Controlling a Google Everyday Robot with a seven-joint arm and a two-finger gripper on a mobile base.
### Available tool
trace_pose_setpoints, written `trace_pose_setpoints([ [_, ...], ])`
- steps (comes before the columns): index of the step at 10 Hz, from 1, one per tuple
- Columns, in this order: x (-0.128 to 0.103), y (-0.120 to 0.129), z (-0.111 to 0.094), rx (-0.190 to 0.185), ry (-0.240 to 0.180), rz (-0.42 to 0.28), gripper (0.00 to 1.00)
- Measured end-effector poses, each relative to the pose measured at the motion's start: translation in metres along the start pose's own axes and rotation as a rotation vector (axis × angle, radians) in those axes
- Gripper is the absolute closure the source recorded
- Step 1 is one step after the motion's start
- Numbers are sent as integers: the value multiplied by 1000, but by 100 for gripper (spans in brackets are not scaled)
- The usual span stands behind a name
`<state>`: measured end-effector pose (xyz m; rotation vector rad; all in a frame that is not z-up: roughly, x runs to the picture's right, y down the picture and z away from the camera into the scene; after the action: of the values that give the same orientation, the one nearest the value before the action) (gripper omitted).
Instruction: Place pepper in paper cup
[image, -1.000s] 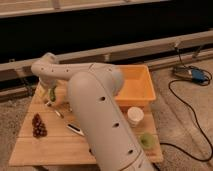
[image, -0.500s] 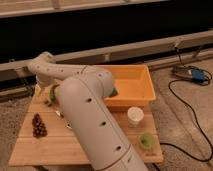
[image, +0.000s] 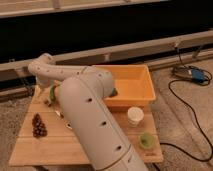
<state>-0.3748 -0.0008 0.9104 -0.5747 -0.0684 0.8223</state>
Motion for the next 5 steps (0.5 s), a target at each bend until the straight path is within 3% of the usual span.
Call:
trace_pose_setpoints([
  [3, -1, 0, -1, 1, -1, 2, 20],
  [5, 2, -7, 6, 31, 18, 22, 20],
])
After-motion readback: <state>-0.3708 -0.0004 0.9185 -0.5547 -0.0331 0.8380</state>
